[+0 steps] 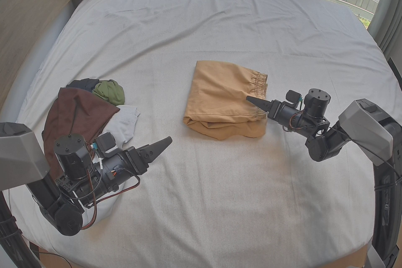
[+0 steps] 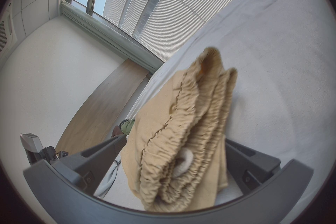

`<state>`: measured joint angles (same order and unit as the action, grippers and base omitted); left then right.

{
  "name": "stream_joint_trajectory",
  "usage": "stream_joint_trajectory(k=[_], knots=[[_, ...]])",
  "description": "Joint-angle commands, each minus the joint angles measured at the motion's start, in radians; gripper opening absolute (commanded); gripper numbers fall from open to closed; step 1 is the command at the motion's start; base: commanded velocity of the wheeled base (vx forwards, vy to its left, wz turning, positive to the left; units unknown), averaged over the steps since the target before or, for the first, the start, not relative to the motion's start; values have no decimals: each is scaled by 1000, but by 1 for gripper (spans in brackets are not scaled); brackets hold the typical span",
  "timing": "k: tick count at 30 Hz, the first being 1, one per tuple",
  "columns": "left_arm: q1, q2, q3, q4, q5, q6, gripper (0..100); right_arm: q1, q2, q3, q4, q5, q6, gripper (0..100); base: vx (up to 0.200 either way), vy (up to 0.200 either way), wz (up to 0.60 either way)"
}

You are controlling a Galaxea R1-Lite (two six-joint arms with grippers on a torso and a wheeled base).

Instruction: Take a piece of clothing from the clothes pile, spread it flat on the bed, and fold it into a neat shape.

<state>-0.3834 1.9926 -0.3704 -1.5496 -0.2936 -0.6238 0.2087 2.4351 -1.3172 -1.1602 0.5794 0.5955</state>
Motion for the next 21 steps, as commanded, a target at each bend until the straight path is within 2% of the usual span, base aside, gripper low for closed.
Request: stream_joint_trajectory(k=[1, 6, 12, 17, 21], knots=[[0, 0, -2, 0, 1, -1, 100, -31, -90, 38, -3, 0, -3, 100, 0, 0, 0], [-2, 0, -2, 0, -1, -1, 100, -23, -202, 69, -4, 0, -3, 100, 0, 0, 0], [0, 0, -2, 0, 1, -1, 100, 63, -245, 69, -3, 0, -3, 100, 0, 0, 0], [0, -1, -2, -1, 1, -1, 100, 132, -200, 61, 11, -1, -8, 100, 0, 0, 0], [3, -8, -2, -1, -1, -1, 100, 133, -103, 36, 11, -3, -46, 100, 0, 0, 0]])
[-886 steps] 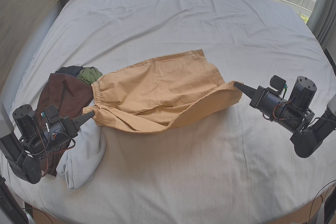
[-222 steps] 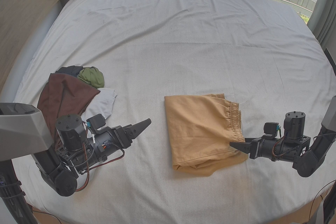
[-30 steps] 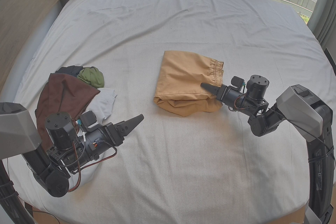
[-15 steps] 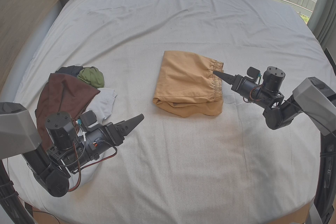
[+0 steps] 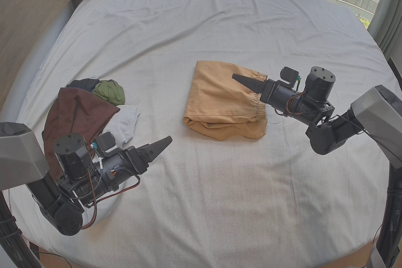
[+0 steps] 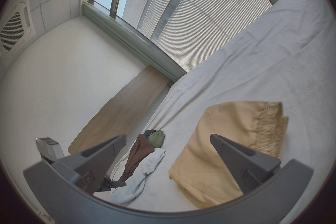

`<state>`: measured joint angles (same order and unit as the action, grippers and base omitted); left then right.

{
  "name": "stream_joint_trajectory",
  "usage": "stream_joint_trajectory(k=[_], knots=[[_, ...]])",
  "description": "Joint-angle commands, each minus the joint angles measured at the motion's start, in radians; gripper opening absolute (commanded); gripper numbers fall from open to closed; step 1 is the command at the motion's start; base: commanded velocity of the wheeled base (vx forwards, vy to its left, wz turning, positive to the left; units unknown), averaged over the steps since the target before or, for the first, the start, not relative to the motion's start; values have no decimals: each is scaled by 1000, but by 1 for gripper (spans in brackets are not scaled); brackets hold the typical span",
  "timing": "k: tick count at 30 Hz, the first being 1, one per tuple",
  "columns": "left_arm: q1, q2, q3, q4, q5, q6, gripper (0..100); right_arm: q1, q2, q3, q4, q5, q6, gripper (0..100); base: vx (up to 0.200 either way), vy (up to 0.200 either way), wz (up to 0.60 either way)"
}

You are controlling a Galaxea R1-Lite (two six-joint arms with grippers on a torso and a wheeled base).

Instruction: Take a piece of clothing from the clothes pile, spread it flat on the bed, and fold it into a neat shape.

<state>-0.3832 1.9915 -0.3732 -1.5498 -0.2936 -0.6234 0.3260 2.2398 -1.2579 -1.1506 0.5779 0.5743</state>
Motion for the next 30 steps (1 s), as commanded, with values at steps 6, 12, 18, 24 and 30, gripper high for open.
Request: stream_joint_trajectory(k=[6, 12, 18, 24, 30], knots=[[4, -5, 0, 0, -1, 1, 100, 13, 165, -26, 0, -1, -40, 100, 0, 0, 0], [3, -8, 4, -1, 1, 4, 100, 10, 190, -26, -1, -3, -57, 100, 0, 0, 0], [3, -42, 5, -1, 5, 8, 100, 19, 173, -9, -14, -38, -59, 100, 0, 0, 0], [-5, -218, 17, 2, -7, -4, 100, 39, 18, 120, -89, -76, -93, 100, 0, 0, 0], [-54, -385, 123, 2, -21, -16, 100, 45, -256, 354, -144, -78, -116, 100, 0, 0, 0]])
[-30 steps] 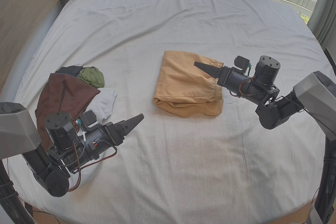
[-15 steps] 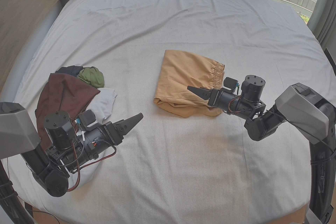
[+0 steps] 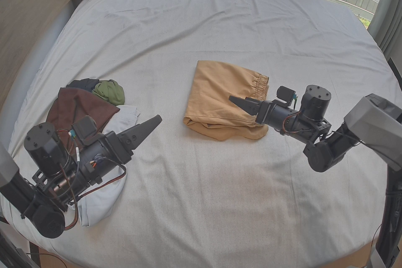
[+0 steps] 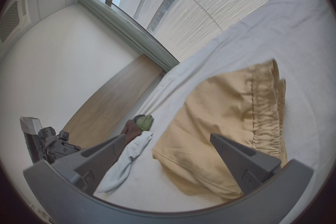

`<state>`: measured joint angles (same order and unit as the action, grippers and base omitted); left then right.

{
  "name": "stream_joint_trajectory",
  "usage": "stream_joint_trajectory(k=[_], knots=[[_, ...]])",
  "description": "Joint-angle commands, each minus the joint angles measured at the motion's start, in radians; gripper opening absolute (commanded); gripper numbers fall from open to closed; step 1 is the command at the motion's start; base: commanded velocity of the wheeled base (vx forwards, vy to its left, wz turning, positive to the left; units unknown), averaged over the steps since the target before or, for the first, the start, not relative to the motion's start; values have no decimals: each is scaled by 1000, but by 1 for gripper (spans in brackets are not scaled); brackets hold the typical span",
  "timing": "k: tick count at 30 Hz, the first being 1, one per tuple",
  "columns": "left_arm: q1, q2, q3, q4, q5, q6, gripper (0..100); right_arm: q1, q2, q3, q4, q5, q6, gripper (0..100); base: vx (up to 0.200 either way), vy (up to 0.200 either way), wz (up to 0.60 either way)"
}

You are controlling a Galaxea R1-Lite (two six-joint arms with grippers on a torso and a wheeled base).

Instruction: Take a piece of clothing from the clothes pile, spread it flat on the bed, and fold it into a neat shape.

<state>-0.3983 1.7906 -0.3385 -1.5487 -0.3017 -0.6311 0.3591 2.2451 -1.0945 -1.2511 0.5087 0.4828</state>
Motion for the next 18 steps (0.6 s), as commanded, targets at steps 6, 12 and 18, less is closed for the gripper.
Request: stream_joint_trajectory(k=[6, 12, 18], knots=[[-40, -309, 176, 1, -19, -2, 100, 11, -489, 383, -42, -10, -58, 100, 0, 0, 0], [-39, -453, 286, 4, -45, 74, 100, -42, -780, 590, 1, -12, -81, 100, 0, 0, 0], [-19, -565, 339, 105, -14, 231, 100, -184, -1049, 791, 61, -10, -141, 100, 0, 0, 0]])
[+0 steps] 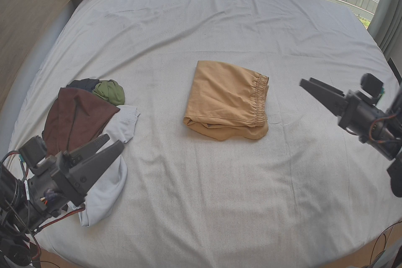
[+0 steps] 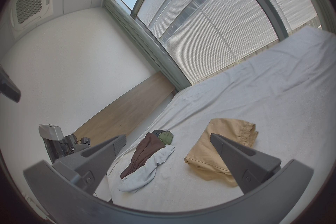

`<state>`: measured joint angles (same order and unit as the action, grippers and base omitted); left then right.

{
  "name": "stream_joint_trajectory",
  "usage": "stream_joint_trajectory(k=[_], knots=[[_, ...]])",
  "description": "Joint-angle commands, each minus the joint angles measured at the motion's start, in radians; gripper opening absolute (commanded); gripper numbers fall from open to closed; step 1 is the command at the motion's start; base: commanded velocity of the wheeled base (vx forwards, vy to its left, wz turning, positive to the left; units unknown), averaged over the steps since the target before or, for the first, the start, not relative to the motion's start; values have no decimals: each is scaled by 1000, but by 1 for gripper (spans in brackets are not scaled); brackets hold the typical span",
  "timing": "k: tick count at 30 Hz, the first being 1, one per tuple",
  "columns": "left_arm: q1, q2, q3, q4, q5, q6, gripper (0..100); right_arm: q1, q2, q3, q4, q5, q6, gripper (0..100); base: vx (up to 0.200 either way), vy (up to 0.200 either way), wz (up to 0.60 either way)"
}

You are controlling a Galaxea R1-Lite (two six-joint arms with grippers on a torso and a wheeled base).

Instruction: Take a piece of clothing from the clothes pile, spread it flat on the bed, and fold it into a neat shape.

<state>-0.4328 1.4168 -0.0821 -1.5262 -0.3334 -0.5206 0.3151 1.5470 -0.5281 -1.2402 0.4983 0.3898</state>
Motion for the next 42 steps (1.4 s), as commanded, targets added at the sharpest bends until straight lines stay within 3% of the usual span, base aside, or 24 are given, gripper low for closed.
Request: stream_joint_trajectory(k=[1, 5, 10, 13, 19, 25, 27, 28, 30, 31, 32, 33, 38, 39, 42], knots=[[25, -233, 82, 118, 28, 126, 100, -162, -397, 260, 56, 0, -58, 100, 0, 0, 0], [31, -388, 82, 261, 40, 146, 100, -245, -541, 352, 96, 0, -111, 100, 0, 0, 0], [72, -700, 82, 587, 42, 182, 100, -318, -815, 418, 248, 2, -140, 100, 0, 0, 0], [128, -923, 68, 816, 37, 183, 100, -323, -1044, 421, 476, 2, -143, 100, 0, 0, 0], [155, -1240, 21, 1193, 25, 180, 100, -318, -1426, 419, 886, 49, -138, 100, 0, 0, 0], [226, -1323, 47, 1239, -6, 194, 100, -320, -1547, 431, 1050, 72, -158, 100, 0, 0, 0], [232, -1322, 56, 1222, 10, 220, 100, -320, -1547, 459, 1053, 32, -183, 100, 0, 0, 0], [236, -1322, 61, 1216, 25, 231, 100, -320, -1547, 479, 1055, -26, -193, 100, 0, 0, 0], [273, -1322, 82, 1215, 71, 260, 100, -320, -1547, 528, 1093, -262, -253, 100, 0, 0, 0], [273, -1322, 82, 1215, 71, 260, 100, -320, -1547, 528, 1093, -262, -253, 100, 0, 0, 0], [307, -1322, 82, 1230, 88, 283, 100, -318, -1547, 520, 1211, -469, -341, 100, 0, 0, 0], [319, -1323, 82, 1244, 93, 294, 100, -318, -1547, 517, 1216, -540, -361, 100, 0, 0, 0], [408, -1348, 82, 1345, 149, 387, 100, -321, -1547, 527, 1171, -569, -382, 100, 0, 0, 0], [439, -1415, 82, 1416, 152, 429, 100, -321, -1547, 527, 1173, -569, -391, 100, 0, 0, 0], [436, -1405, 82, 1468, 189, 485, 100, -321, -1547, 527, 1173, -554, -408, 100, 0, 0, 0]])
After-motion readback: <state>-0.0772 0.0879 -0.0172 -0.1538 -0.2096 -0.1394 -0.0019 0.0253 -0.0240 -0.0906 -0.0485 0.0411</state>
